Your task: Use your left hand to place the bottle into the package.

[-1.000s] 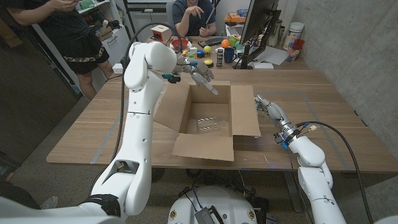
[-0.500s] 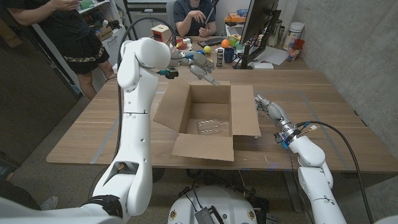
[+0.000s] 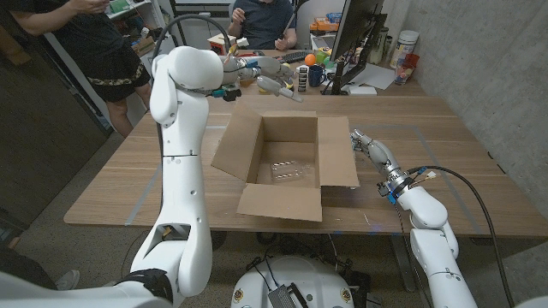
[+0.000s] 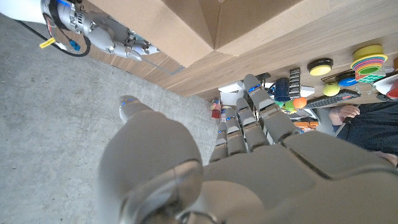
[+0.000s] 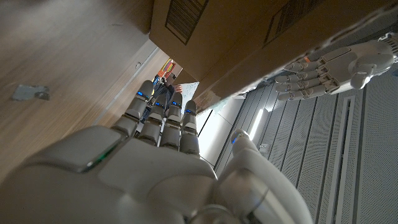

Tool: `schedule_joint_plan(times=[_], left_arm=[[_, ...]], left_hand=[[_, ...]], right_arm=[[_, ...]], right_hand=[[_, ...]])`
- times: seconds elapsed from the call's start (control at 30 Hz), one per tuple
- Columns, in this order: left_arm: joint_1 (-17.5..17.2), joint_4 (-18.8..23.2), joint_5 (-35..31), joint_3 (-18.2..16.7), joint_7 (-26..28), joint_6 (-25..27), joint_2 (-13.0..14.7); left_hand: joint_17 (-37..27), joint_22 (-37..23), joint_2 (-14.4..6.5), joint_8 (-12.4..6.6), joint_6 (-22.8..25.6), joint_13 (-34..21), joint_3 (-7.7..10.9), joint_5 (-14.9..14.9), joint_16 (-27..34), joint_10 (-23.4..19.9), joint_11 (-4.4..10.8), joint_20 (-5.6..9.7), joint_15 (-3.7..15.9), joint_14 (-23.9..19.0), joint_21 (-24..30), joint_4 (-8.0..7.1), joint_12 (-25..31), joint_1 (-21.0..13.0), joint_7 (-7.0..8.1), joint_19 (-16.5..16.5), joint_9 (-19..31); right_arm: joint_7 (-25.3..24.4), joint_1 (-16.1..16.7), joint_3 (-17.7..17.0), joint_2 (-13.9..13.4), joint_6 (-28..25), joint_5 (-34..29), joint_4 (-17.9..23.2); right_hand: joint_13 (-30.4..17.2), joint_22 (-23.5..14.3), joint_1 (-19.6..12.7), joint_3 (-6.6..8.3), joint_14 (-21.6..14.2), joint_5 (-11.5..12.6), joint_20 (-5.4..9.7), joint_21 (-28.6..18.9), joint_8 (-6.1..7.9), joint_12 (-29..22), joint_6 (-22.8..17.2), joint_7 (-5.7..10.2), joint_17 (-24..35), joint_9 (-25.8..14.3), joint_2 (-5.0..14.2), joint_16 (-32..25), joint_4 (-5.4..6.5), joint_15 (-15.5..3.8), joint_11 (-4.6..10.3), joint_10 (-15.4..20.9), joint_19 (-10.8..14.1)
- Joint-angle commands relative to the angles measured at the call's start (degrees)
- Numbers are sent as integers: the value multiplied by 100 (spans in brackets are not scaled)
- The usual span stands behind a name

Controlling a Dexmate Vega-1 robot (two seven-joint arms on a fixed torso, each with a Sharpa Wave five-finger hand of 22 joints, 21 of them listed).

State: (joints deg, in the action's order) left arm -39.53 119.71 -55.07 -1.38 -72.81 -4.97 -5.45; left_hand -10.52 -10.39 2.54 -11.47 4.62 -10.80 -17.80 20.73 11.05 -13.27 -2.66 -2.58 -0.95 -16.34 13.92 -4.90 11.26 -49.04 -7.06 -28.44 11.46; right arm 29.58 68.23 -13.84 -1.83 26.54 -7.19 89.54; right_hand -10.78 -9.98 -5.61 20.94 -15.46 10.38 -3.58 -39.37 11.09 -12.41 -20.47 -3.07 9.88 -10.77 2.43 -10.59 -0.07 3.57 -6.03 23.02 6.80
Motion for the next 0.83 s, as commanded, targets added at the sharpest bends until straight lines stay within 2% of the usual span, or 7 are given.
schedule_joint_plan(times=[0.03, 0.1, 0.47, 0.53, 0.67, 0.8, 0.83], left_arm=[[-101, 204, 529, -293, 405, 22, -167], [-128, 209, 733, -396, 478, 66, -265], [-134, 326, 1099, -570, 676, 196, -369], [-271, 409, 1039, -594, 1080, 103, -493], [-169, 388, 1299, -667, 841, 255, -470], [-187, 424, 1413, -699, 927, 218, -479], [-251, 427, 1587, -771, 1086, 193, -622]], left_hand=[[-13, -20, -15, -24, 10, -16, -49, -6, 37, -76, 15, -23, -5, -49, -10, 9, 21, -44, -259, -40, 18], [-13, -20, -12, -26, 16, -16, -52, -8, 41, -96, 20, -20, 15, -62, -10, 8, 28, -43, -253, -46, 18], [-11, -20, 4, -38, 53, -18, -71, -21, 44, -131, 42, -7, 53, -101, -20, -1, 34, -36, -238, -58, 17], [-11, -20, 9, -40, 60, -18, -76, -24, 47, -147, 58, -3, 62, -115, -20, -4, 38, -30, -237, -62, 17], [-11, -20, 21, -43, 74, -18, -87, -32, 51, -186, 64, 1, 84, -139, -18, -11, 50, -16, -224, -81, 16], [-10, -20, 31, -41, 72, -18, -95, -39, 46, -188, 73, 5, 86, -136, -20, -16, 48, -5, -223, -85, 16], [-10, -20, 34, -37, 63, -18, -97, -41, 43, -180, 75, 6, 83, -133, -22, -18, 43, -1, -222, -84, 16]], right_arm=[[-23, -23, 8, 4, 3, -24, -17], [4, -30, 11, -7, -12, -10, -24], [-25, -56, 13, 14, 11, -11, -64], [-12, -68, 15, -3, 44, -11, -88], [-28, -66, 16, 7, 25, -27, -77], [-43, -69, 11, 19, 19, -26, -85], [-50, -72, 14, 23, 17, -34, -93]], right_hand=[[-16, -32, 31, 4, -41, 37, -4, 26, 17, -30, -31, -42, 16, -23, -11, -1, -19, -12, -8, 69, 50], [-16, -32, 30, 4, -40, 37, -4, 30, 16, -30, -29, -41, 16, -23, -11, -1, -19, -4, -6, 69, 51], [-16, -33, 27, 3, -43, 37, 1, 42, 16, -29, -30, -41, 16, -23, -10, -1, -24, -15, 6, 68, 61], [-16, -33, 26, 3, -41, 37, -1, 47, 17, -29, -32, -39, 16, -23, -10, 0, -26, -11, -5, 71, 60], [-16, -33, 25, 3, -44, 37, -1, 54, 17, -29, -33, -46, 16, -23, -9, -1, -27, -7, -5, 70, 61], [-16, -33, 25, 2, -45, 37, -1, 62, 17, -30, -36, -39, 16, -23, -9, 0, -30, -7, 2, 74, 62], [-16, -34, 25, 2, -44, 37, -1, 63, 17, -33, -34, -39, 16, -23, -9, 0, -30, -8, -3, 80, 63]])
